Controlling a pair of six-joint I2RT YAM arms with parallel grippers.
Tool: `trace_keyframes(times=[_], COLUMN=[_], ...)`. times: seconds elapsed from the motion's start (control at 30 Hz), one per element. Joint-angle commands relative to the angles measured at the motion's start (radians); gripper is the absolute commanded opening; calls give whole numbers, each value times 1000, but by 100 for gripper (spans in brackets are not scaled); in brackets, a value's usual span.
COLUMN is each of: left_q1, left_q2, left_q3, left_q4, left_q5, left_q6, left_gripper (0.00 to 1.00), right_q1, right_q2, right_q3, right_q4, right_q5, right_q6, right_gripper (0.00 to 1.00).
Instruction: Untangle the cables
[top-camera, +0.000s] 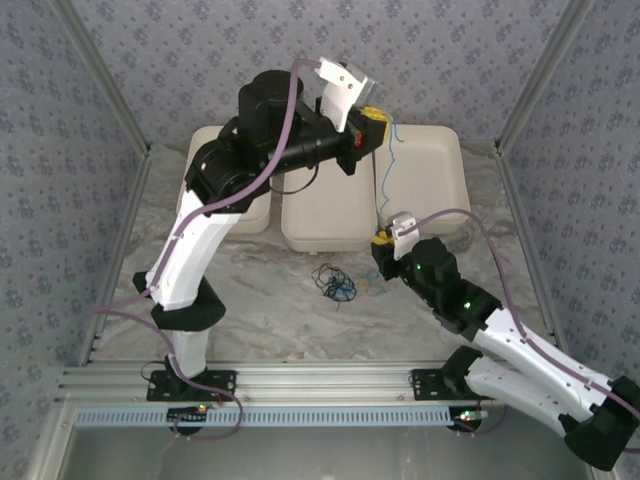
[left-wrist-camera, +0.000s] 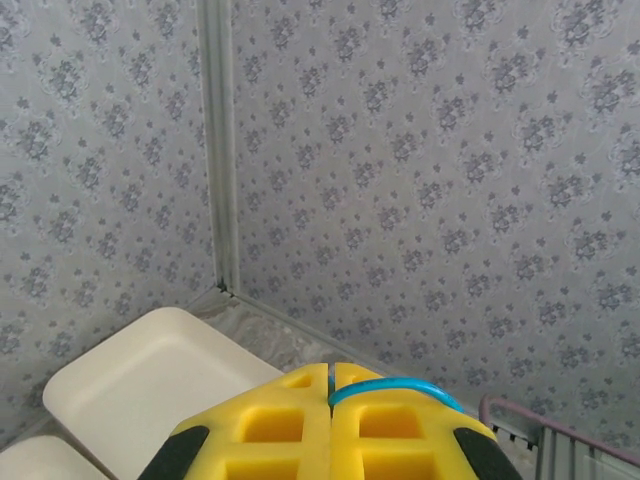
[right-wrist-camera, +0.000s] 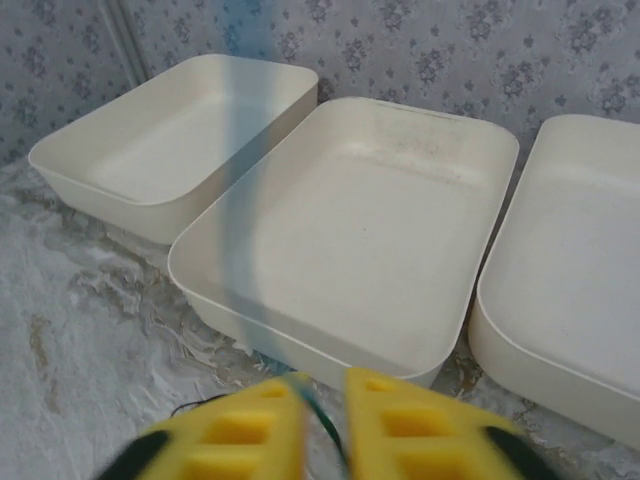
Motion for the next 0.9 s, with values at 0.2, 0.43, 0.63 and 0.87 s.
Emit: trace_keyframes(times=[0.2,0.43,0.63,0.87], left_q1=[20,43,51,52], left_q2=[-85,-167,-172,-228], left_q3=[-84,-181,-63,-49], left_q4=[-76,-14,5,74], left_q5=[-229,-269,-163,-52], left_q6=[64,39,-20,-91], left_gripper=[0,0,0,0], right_q1=[-41,-118,-192,-195], right_q2=[-23,39,107,216], right_q3=[197,253,73,-27], right_q4=[-140,-262,-72,165], right_q5=[48,43,3,22], right_q6=[14,47,99,97], right_gripper=[0,0,0,10])
